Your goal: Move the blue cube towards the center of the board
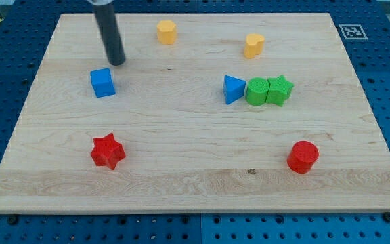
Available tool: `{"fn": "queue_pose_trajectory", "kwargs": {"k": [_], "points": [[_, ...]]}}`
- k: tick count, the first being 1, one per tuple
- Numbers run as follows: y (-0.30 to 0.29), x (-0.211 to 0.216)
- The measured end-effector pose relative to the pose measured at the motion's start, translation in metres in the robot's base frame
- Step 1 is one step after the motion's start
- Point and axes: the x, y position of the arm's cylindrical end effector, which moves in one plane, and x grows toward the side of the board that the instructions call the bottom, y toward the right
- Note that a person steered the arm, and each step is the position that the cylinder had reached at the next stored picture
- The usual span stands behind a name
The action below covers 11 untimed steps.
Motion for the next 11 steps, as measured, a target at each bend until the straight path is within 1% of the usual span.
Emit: {"fn": "queue_pose_trajectory", "kwargs": {"k": [1, 2, 4, 6, 8, 10, 11], "points": [[-0.031, 0.000], [-0.045, 0.000], [-0.055, 0.017], [-0.056, 0.040], [-0.035, 0.062], [-0.013, 0.060], [-0.010, 0.066]]}}
